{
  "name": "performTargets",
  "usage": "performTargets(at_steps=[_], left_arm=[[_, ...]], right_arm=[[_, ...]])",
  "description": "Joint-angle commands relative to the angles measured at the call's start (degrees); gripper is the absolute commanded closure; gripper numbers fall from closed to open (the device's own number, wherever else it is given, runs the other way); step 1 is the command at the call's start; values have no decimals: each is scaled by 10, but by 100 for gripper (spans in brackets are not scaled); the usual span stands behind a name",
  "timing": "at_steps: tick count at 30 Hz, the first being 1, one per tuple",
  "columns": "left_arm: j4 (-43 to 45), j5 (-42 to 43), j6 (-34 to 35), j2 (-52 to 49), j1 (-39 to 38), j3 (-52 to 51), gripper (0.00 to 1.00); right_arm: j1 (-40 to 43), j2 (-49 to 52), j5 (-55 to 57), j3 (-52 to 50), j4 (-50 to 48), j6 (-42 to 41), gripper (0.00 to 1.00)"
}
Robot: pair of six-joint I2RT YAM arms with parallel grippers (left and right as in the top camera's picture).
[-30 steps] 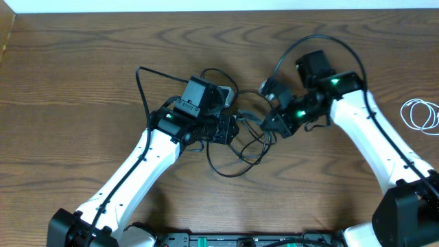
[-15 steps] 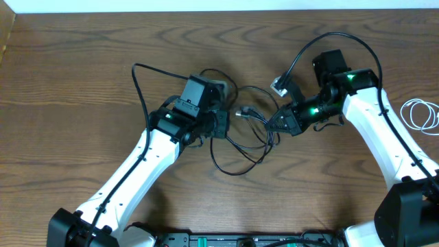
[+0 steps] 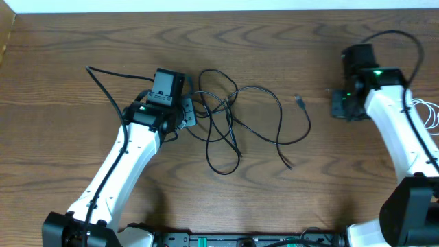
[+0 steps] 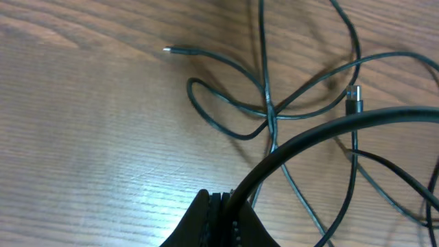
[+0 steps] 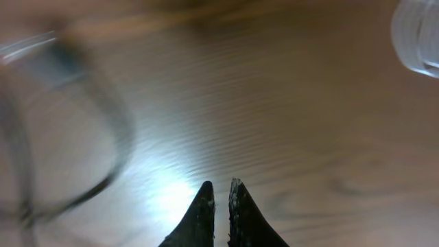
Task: Untangle cables
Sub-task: 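Drag the black cable to the table's right edge with the right gripper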
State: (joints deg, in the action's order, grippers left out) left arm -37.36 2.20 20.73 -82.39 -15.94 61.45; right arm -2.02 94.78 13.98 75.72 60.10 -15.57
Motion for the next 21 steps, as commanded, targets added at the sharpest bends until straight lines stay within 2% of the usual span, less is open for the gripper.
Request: performTargets(at_steps=[1, 2, 4, 5, 7, 9, 11, 13, 17, 18, 21], left_arm=[[-10, -10, -13, 37, 23, -3, 92], [-13, 31, -9, 49, 27, -3, 92], [-8, 115, -9, 56, 24, -3, 92], [-5, 142, -9, 56, 18, -4, 92], [-3, 153, -9, 54, 6, -4, 92], [-3, 151, -14, 52, -6, -4, 92], [-1, 149, -16, 52, -12, -4, 92], [10, 147, -16, 52, -12, -4, 92], [14, 147, -16, 52, -12, -4, 92], [14, 147, -16, 52, -12, -4, 92], [14, 147, -16, 52, -12, -4, 92]], right_arm=[[62, 0, 66, 3, -9, -88, 94], [87, 0, -47, 3, -27, -54, 94], [96, 0, -300, 3, -43, 71, 87], [90, 0, -437, 3, -43, 143, 77], [68, 0, -575, 3, -25, 235, 57], [31, 0, -595, 3, 2, 297, 48], [-21, 0, -593, 3, 27, 354, 46], [-86, 0, -584, 3, 29, 364, 42], [-166, 0, -548, 2, -5, 357, 50], [-190, 0, -514, 2, -24, 339, 53], [-238, 1, -399, 2, -77, 271, 54]])
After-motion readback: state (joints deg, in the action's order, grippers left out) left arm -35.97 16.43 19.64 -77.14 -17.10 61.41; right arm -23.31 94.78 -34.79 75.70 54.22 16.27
